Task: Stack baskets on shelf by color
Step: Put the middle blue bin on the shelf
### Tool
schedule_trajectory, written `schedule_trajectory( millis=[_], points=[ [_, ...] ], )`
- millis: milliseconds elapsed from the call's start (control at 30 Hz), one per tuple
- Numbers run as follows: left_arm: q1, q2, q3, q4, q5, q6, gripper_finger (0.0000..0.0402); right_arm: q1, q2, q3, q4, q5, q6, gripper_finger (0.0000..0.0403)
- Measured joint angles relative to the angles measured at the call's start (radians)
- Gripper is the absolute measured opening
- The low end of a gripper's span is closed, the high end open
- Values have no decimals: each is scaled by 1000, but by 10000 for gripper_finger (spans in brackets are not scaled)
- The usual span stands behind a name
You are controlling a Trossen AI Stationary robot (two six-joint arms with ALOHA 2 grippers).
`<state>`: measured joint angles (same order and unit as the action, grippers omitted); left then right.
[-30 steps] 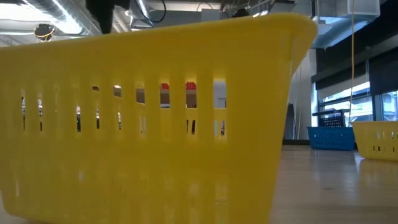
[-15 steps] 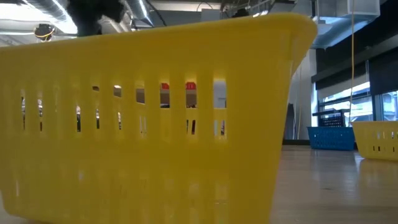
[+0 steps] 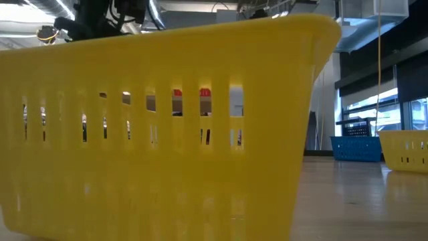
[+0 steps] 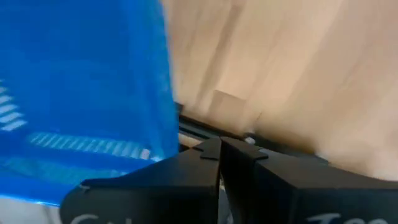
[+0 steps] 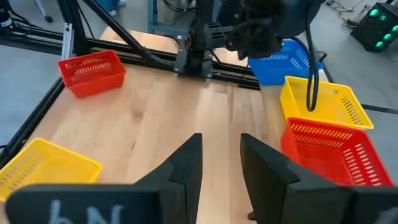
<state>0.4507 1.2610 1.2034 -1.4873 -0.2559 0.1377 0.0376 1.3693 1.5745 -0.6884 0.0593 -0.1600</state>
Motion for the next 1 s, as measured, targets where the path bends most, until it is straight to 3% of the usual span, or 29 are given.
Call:
schedule_trajectory(
  millis=[367,733,1000],
  points=[
    [46,0,0,65,-154,126,0,0,0,0,0,0,2,104],
    [146,0,0,117,-172,216,0,0,0,0,0,0,2,104],
    [84,-55,33,111,-157,138,0,0,-3,0,-4,1,0,104]
  ],
)
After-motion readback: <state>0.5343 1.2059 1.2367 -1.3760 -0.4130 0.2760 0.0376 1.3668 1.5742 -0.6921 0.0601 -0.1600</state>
